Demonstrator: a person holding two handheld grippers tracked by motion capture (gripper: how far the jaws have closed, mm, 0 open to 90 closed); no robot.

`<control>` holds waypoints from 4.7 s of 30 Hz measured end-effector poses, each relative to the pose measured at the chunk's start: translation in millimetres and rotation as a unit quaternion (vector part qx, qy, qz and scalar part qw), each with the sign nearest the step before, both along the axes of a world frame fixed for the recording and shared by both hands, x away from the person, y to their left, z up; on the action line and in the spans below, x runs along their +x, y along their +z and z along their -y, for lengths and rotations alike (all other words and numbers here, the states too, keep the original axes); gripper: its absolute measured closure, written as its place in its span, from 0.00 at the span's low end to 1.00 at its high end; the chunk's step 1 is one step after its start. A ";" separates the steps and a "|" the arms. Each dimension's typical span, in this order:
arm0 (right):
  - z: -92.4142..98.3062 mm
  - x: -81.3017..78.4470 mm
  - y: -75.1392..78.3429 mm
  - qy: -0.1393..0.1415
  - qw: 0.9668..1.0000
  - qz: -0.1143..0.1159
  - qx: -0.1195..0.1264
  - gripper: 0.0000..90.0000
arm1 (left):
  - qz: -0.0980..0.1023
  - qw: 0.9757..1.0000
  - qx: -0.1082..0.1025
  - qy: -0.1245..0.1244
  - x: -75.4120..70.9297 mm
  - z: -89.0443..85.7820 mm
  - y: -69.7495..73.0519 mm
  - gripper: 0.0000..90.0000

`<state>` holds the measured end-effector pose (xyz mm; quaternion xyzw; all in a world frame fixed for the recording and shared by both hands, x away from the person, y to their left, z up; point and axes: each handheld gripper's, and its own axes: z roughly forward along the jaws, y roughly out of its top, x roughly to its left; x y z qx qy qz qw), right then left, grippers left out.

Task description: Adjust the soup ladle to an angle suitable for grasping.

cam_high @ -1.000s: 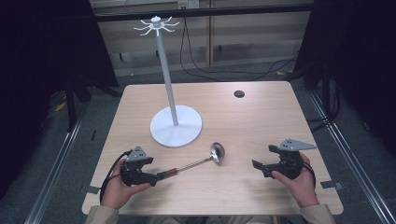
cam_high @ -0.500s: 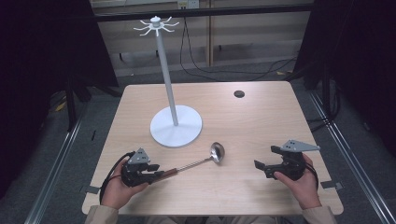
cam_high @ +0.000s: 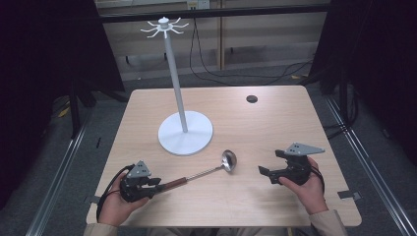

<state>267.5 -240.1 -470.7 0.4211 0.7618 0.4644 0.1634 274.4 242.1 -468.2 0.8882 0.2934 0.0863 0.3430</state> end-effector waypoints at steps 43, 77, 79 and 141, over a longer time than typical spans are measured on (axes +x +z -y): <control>-9.5 12.5 4.4 0.007 1.000 0.012 0.014 0.08 | -0.072 0.995 0.034 0.051 -14.3 -53.1 -12.2 1.00; 5.0 -7.2 1.7 -0.003 1.000 0.011 0.003 0.09 | -0.053 0.998 0.018 0.025 9.5 -16.3 -11.9 1.00; 8.1 -9.5 1.6 -0.009 1.000 0.010 0.004 0.09 | -0.056 0.998 0.022 0.035 10.9 -21.0 -13.8 1.00; 7.5 -19.0 3.5 -0.010 1.000 0.020 -0.013 0.09 | -0.065 0.998 -0.002 0.014 26.1 25.0 -19.8 1.00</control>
